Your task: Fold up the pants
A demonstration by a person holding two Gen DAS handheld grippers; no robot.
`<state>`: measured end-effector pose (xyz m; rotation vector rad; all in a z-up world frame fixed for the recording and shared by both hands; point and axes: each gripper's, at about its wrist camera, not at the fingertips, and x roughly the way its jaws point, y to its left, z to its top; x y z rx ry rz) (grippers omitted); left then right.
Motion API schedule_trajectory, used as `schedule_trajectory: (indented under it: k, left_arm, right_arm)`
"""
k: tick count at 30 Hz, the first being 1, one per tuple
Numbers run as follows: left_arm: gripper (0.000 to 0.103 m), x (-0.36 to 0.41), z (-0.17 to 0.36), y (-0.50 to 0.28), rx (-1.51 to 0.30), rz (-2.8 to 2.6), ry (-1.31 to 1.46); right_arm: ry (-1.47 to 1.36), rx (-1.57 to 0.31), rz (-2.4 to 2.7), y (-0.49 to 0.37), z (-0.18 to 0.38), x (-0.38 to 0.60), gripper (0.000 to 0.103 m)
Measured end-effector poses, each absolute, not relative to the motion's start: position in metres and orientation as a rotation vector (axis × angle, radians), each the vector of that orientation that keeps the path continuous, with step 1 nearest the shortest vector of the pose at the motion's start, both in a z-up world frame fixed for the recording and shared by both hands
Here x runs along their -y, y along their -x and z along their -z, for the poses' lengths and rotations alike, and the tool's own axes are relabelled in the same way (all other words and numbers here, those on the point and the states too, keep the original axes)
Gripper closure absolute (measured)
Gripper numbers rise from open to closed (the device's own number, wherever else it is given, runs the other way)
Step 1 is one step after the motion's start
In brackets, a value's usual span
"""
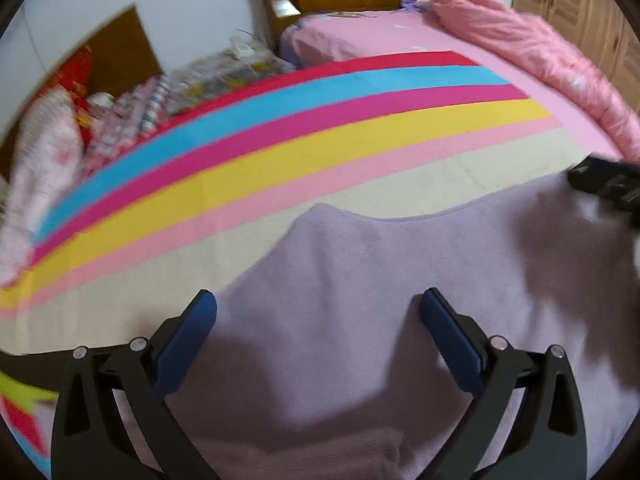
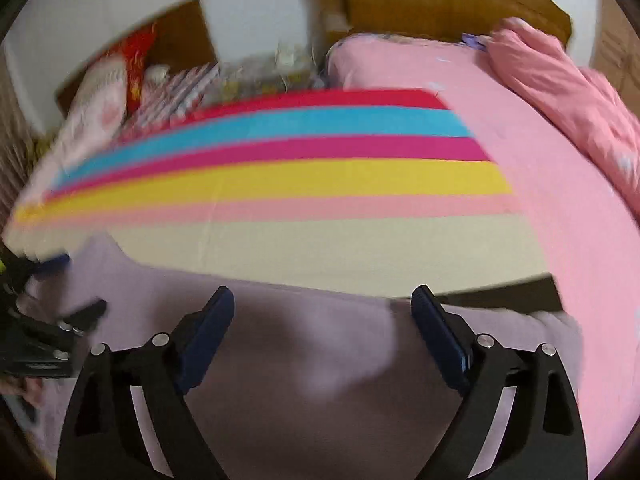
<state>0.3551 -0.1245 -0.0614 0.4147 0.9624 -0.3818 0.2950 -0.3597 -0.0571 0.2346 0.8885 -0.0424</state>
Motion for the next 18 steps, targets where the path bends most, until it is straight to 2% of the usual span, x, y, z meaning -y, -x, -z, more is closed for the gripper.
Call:
schedule_trajectory:
  k: [5,7,9,12,16,18]
  left_arm:
    - [0.002,0.154,0.024,-0.324,-0.85,0.594,-0.287]
    - [0.002,0.175,0.043,-0.328,-0.897,0.62,-0.312]
    - [0.001,0.189,0.077,-0.34,-0.993,0.562,-0.374]
    - [0.002,0.18,0.078,-0.349,-0.997,0.54,-0.312]
    - [0.001,0.187,0.082,-0.347,-0.984,0.506,-0.347]
    - [0.001,0.187,0.083,-0.35,-0.986,0.504,-0.342]
  right_arm:
    - [-0.117,-0.954,0.015,-0.279,0.06,0.364,0.012]
    - [-0.115,-1.014,0.014,-0.281,0.077,0.37,0.011]
    - [-0.14,-0.994,0.006,-0.267,0.09,0.379,0.008]
    - [-0.226,-0.935,0.027,-0.26,0.087,0.392,0.009]
    - [-0.373,-0.828,0.075,-0.24,0.083,0.413,0.027]
    - [-0.339,-0.779,0.151,-0.226,0.068,0.407,0.029]
